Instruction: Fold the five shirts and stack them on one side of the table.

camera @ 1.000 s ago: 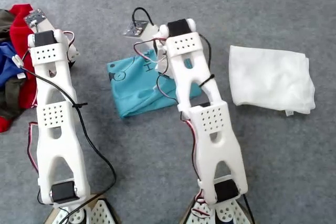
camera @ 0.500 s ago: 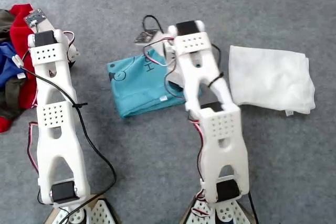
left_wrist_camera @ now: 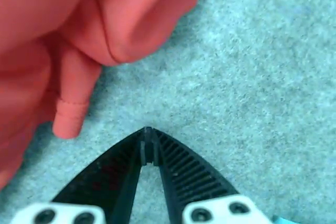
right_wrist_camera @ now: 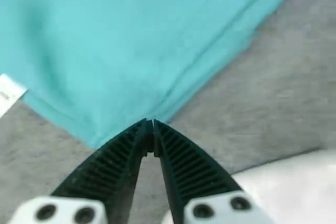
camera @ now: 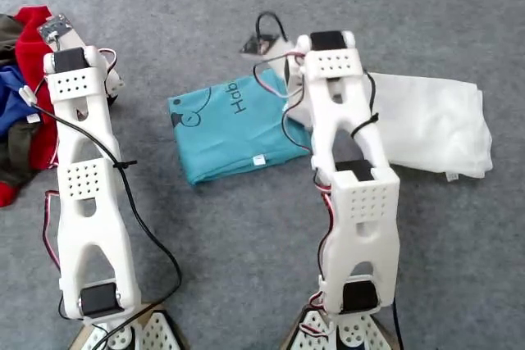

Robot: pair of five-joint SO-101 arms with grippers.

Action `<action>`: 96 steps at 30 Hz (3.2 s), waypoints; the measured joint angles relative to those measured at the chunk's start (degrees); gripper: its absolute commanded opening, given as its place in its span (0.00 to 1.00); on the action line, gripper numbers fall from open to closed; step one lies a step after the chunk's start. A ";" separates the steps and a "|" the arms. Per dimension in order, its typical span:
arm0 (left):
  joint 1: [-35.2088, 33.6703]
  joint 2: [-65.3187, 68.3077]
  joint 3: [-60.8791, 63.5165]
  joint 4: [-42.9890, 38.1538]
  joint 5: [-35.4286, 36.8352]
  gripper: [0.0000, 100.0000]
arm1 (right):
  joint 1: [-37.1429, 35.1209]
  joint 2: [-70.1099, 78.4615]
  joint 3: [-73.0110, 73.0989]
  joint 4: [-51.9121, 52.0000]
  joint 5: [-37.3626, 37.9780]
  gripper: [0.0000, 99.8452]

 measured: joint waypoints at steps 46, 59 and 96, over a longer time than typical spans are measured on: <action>15.21 -12.66 0.88 6.33 -8.97 0.03 | -1.41 21.98 -48.35 8.09 -24.44 0.02; 18.02 -33.76 31.12 6.68 -15.38 0.03 | -2.64 -8.79 5.19 4.13 -24.79 0.02; 26.20 -61.45 83.34 -6.24 -20.31 0.03 | 1.49 -22.51 26.73 -5.89 -24.79 0.02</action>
